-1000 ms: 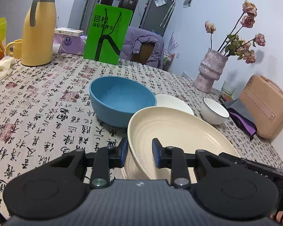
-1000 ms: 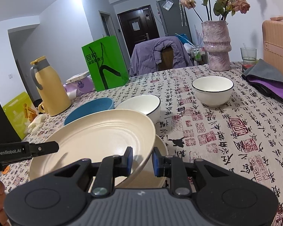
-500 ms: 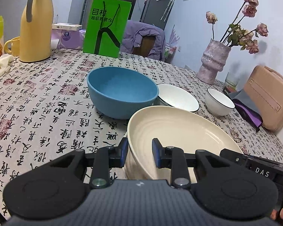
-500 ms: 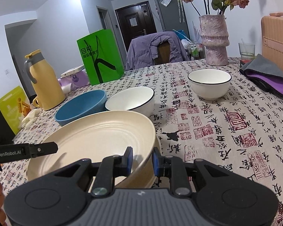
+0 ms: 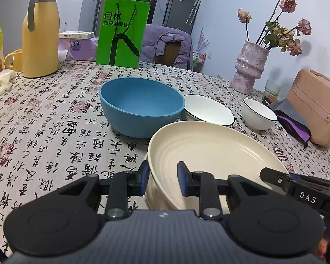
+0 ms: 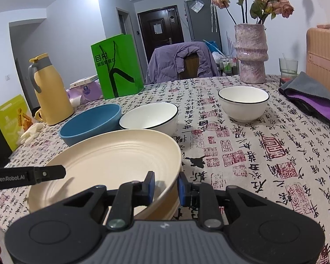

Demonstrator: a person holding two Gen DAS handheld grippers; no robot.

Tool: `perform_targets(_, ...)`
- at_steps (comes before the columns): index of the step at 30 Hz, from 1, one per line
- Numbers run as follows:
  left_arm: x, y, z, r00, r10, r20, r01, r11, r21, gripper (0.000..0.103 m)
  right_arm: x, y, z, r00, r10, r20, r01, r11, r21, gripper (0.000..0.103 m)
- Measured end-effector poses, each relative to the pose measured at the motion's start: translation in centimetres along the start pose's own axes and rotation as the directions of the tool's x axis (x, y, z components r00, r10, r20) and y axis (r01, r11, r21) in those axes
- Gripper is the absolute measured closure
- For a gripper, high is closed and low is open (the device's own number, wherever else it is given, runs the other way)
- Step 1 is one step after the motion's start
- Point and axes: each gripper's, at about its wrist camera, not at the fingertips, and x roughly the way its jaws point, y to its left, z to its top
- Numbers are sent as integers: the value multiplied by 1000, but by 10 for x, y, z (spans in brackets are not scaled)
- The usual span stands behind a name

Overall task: Organize plates and bowls
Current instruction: 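Lower the held cream plate onto the stacked cream plates with both grippers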

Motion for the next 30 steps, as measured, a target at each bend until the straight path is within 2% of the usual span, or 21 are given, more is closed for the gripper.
perform_targets(30, 11, -3, -12, 999, 51, 10, -51, 997, 52, 76, 2, 18, -12, 995, -55, 78, 68, 984, -163, 81)
